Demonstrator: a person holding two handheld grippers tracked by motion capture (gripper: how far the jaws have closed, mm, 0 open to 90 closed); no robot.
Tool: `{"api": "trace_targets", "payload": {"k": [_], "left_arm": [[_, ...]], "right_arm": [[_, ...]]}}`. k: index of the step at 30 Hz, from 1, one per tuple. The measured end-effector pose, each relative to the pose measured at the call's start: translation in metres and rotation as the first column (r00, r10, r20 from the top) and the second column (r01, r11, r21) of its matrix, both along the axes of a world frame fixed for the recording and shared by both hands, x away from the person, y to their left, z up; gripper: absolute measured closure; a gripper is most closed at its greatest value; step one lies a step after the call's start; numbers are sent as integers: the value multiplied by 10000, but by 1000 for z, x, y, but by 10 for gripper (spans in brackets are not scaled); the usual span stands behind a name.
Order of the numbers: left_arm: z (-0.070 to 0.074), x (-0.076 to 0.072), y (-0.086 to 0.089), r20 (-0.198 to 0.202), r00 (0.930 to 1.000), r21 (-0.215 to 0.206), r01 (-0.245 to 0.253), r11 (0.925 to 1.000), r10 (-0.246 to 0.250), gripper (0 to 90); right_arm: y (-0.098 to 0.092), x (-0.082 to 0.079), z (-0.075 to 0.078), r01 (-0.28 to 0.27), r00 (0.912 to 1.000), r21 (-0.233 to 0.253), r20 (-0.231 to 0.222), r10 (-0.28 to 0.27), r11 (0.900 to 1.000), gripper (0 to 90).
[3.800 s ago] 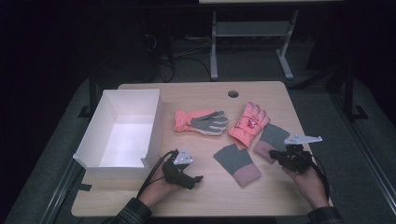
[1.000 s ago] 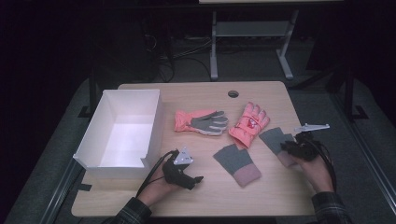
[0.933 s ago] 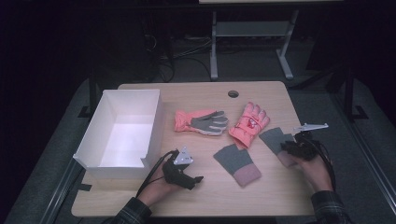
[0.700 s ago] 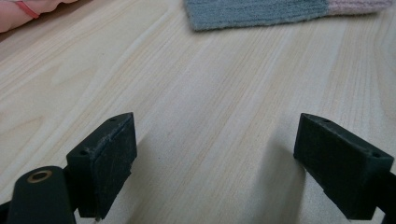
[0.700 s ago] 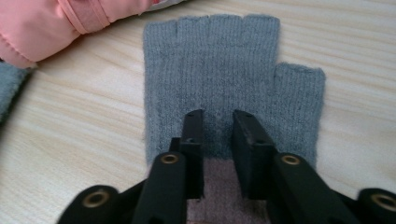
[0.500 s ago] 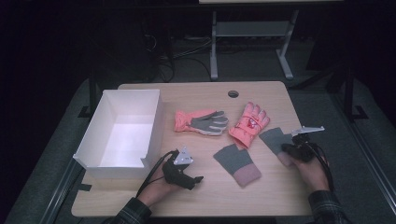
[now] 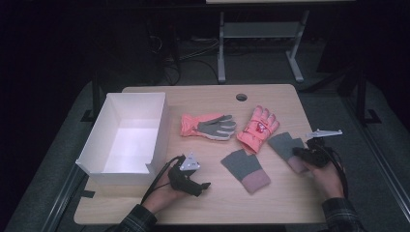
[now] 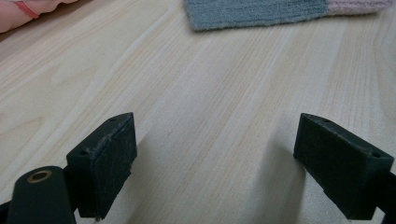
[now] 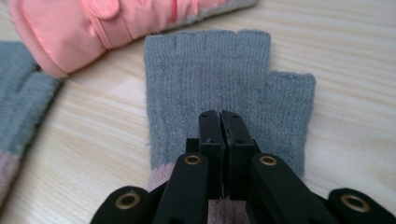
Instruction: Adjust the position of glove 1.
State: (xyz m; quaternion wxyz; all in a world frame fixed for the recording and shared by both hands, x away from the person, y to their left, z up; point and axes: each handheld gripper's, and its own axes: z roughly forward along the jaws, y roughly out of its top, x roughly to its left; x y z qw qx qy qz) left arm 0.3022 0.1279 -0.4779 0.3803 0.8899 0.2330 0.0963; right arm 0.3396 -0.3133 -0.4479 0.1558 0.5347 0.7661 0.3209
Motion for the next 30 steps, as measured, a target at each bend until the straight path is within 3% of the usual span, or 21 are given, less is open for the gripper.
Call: {"api": "trace_targets", "payload": {"k": [14,23,30], "left_arm": [[0,0,0,8,10000,-3,11,10000,-11,124],[0,0,0,10,10000,-1,16,10000,-16,124],[0,0,0,-6,10000,-46,-16,10000,16,124]], "right_arm": [[1,-16,24,-103,9992,687,405,76,9976,880],[17,-32,34,-530,9975,1011,525,479,9935,879],[41,-40,40,-797,9962,1208,446,748,9895,879]]}}
